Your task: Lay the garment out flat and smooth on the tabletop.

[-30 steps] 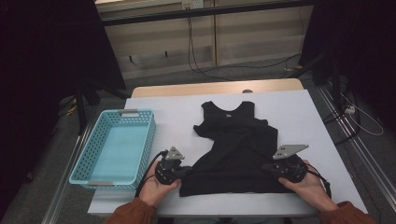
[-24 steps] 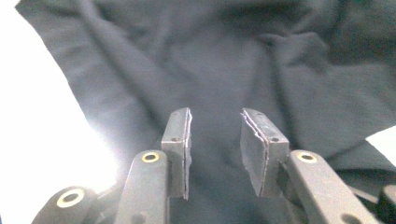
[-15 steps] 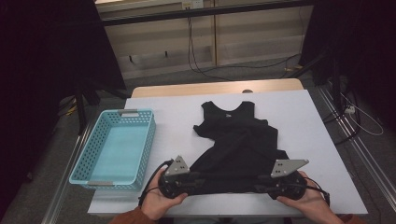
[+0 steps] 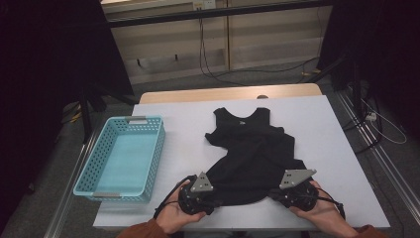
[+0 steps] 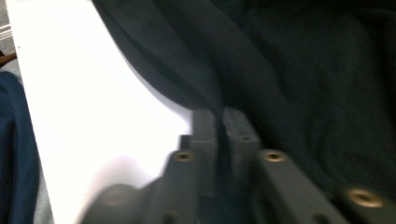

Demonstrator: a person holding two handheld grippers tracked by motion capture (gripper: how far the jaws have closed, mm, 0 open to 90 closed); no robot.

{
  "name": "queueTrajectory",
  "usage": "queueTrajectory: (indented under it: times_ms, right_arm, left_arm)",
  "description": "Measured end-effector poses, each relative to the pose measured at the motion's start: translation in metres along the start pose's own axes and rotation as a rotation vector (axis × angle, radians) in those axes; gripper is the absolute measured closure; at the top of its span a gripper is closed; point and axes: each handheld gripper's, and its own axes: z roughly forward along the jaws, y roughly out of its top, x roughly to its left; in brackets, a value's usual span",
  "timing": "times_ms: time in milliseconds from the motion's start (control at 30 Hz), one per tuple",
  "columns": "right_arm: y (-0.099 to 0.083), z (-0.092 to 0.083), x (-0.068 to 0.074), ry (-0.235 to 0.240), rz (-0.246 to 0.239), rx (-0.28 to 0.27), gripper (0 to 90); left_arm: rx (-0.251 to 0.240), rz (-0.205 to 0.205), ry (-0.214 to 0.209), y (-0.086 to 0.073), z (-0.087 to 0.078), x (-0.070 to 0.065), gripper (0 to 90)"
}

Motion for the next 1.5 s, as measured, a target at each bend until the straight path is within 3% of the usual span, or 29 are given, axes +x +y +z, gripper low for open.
queueTrajectory:
  times_ms: [67, 200, 367, 500, 733, 967, 1033, 1100, 1133, 1233, 1333, 1433, 1500]
  right_arm:
    - [0.000, -0.001, 0.002, -0.008, -0.003, 0.004, 88.2]
    - [-0.001, -0.003, 0.003, 0.017, 0.010, 0.000, 88.5]
    - [-0.001, -0.005, 0.016, 0.032, -0.006, 0.006, 88.6]
    - [-0.003, -0.008, 0.029, 0.051, -0.015, 0.001, 88.7]
    - [-0.006, -0.013, 0.045, 0.074, -0.030, -0.017, 88.7]
    - [-0.009, -0.015, 0.063, 0.128, -0.047, -0.013, 88.7]
    - [-0.010, -0.016, 0.066, 0.142, -0.042, -0.016, 88.7]
    - [-0.010, -0.017, 0.068, 0.148, -0.036, -0.021, 88.4]
    - [-0.011, -0.017, 0.068, 0.147, -0.037, -0.020, 86.9]
    - [-0.009, -0.016, 0.063, 0.117, -0.022, -0.023, 65.6]
    - [-0.006, -0.019, 0.055, 0.092, -0.011, -0.060, 53.6]
    - [-0.004, -0.024, 0.045, 0.068, 0.013, -0.109, 45.7]
    - [-0.003, -0.027, 0.037, 0.046, 0.053, -0.136, 39.4]
  left_arm:
    - [0.002, -0.005, -0.016, -0.001, -0.002, -0.002, 74.9]
    - [0.024, -0.002, -0.007, 0.000, -0.004, -0.006, 86.7]
    - [0.040, -0.031, -0.068, -0.006, -0.015, -0.015, 88.4]
    - [0.032, -0.051, -0.084, -0.014, -0.023, -0.023, 89.3]
    - [0.041, -0.049, -0.115, -0.021, -0.031, -0.029, 89.5]
    - [0.036, -0.076, -0.140, -0.028, -0.041, -0.039, 89.7]
    - [0.028, -0.072, -0.165, -0.031, -0.044, -0.043, 89.7]
    - [0.028, -0.080, -0.153, -0.032, -0.046, -0.047, 89.7]
    - [0.030, -0.069, -0.150, -0.032, -0.045, -0.046, 89.5]
    - [0.012, -0.081, -0.132, -0.031, -0.045, -0.041, 87.3]
    - [-0.024, -0.104, -0.116, -0.029, -0.047, -0.035, 69.1]
    - [-0.056, -0.108, -0.084, -0.026, -0.048, -0.031, 59.0]
    - [-0.071, -0.103, -0.050, -0.024, -0.050, -0.027, 51.8]
